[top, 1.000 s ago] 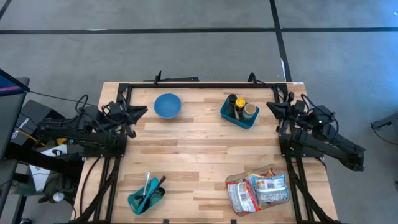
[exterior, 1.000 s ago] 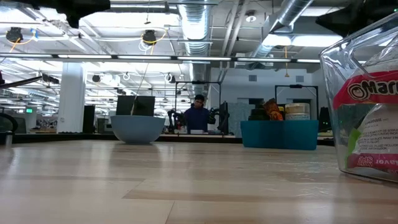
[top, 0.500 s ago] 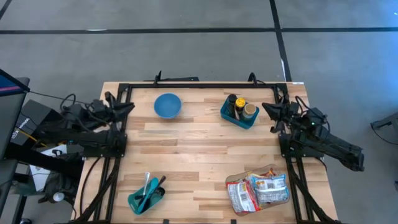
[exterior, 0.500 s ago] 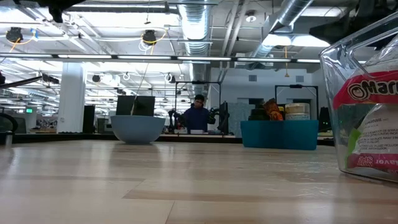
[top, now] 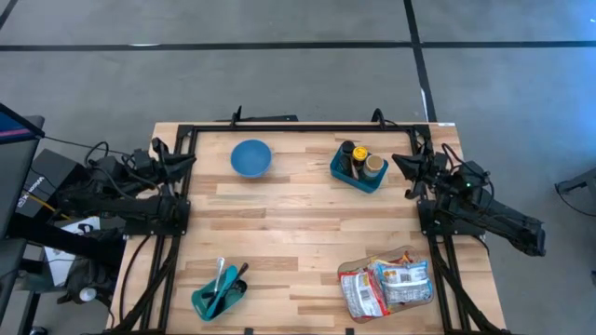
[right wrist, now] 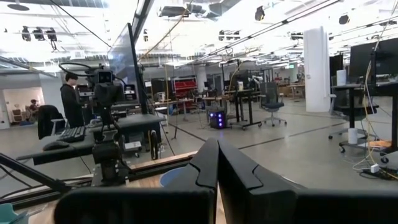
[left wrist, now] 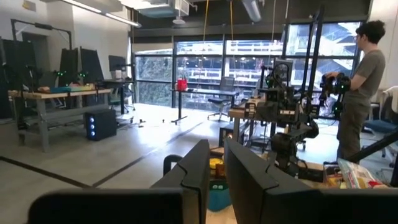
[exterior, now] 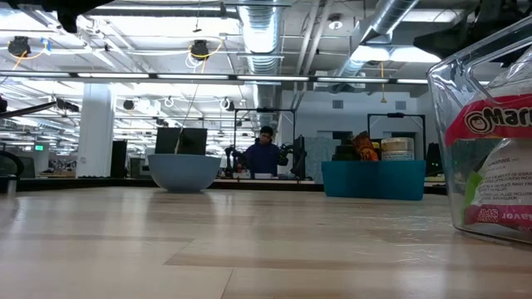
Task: Pick & Place Food Item
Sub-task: Return to Home Position
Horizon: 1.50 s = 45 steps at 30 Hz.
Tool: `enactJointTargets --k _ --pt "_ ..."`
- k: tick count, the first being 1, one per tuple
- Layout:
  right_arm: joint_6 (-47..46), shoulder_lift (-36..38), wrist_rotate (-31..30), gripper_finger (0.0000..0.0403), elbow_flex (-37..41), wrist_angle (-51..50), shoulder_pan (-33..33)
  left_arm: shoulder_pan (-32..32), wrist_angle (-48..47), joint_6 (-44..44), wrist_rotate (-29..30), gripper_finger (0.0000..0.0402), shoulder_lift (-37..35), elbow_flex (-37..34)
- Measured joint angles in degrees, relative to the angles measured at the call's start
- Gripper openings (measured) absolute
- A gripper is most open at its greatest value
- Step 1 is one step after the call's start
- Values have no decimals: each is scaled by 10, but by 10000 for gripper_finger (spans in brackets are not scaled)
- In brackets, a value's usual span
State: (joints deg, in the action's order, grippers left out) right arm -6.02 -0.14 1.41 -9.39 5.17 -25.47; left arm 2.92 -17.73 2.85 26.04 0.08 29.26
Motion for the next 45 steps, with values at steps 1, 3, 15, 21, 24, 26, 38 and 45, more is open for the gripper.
enactJointTargets --k 1,3,15,21,24,26,38,45 --pt "0 0 0 0 0 0 0 0 1 0 0 44 0 0" --pt "0 0 0 0 0 0 0 0 7 -1 -2 44 1 -3" --pt "0 0 0 0 2 4 0 0 109 2 -51 44 0 -95" --pt "-5 0 0 0 44 64 0 0 148 -4 -52 44 0 -139" --pt "-6 0 0 0 62 89 0 0 166 -13 -55 44 0 -158" --pt "-6 0 0 0 67 92 0 0 170 -17 -60 44 0 -167" --pt "-15 0 0 0 89 86 0 0 253 -24 -69 44 0 -241" --pt "-15 0 0 0 90 26 0 0 260 -42 -69 44 0 -272"
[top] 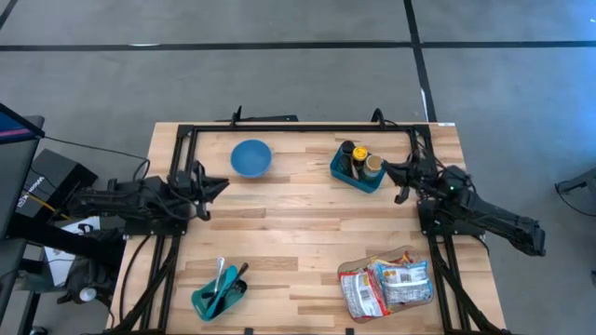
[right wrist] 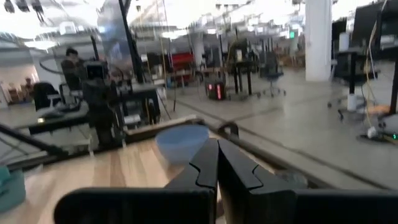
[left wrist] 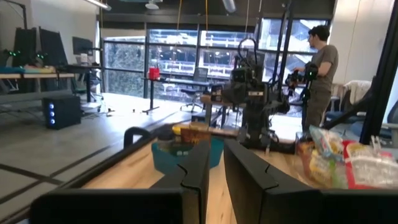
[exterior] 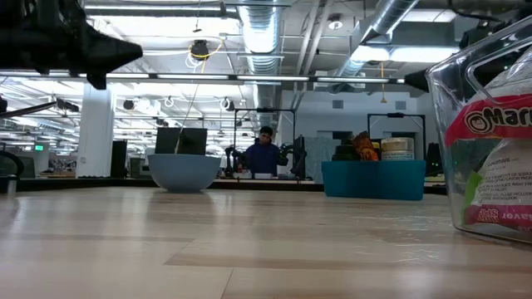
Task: Pick & Place Food Item
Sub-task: Return to Home Position
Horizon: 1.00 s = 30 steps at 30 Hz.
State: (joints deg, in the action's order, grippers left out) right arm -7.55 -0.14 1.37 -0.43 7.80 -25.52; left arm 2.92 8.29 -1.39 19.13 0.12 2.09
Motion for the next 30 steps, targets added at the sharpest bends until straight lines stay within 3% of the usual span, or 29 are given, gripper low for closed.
enactJointTargets --k 8,12,21,30 --pt "9 0 -1 0 0 -67 0 0 -4 10 -16 44 3 -17" --pt "22 -8 -2 0 0 -70 0 0 -5 31 -57 44 3 -17" --pt "29 -21 -2 0 0 -70 0 0 -6 85 -59 44 17 -17" --pt "-34 -21 -2 0 1 -70 0 0 -5 88 -59 44 51 -17"
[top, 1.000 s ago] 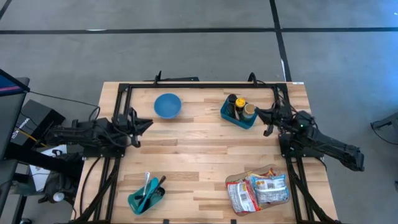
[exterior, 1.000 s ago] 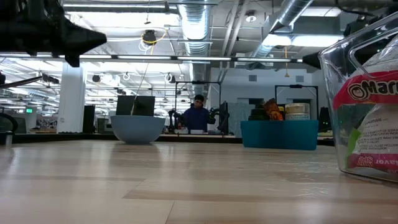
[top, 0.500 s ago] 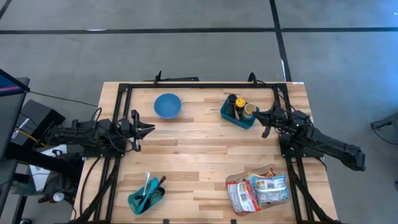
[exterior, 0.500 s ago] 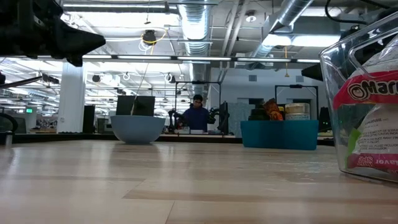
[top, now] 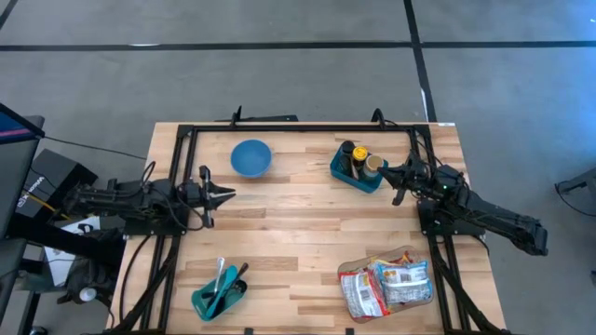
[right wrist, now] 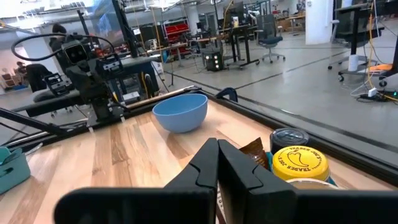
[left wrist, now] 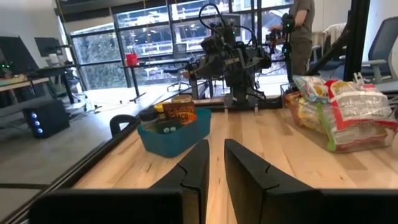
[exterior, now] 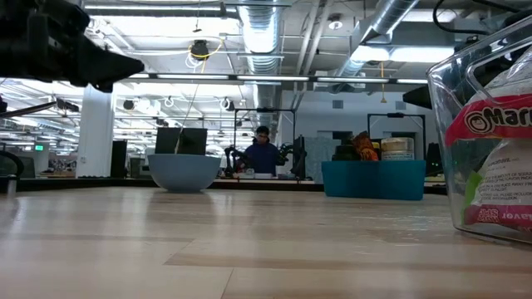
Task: Pick & Place Food Item
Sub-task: Return to Home Position
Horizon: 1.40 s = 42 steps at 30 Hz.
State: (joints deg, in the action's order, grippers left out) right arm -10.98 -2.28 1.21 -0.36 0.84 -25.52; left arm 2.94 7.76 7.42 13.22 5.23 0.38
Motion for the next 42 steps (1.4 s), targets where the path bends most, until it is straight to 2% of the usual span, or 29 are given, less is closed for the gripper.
enactJointTargets --k 12,42 --pt "0 0 0 0 0 0 0 0 0 0 0 44 24 0" --pt "-2 0 0 0 0 0 0 0 0 0 0 44 25 0"
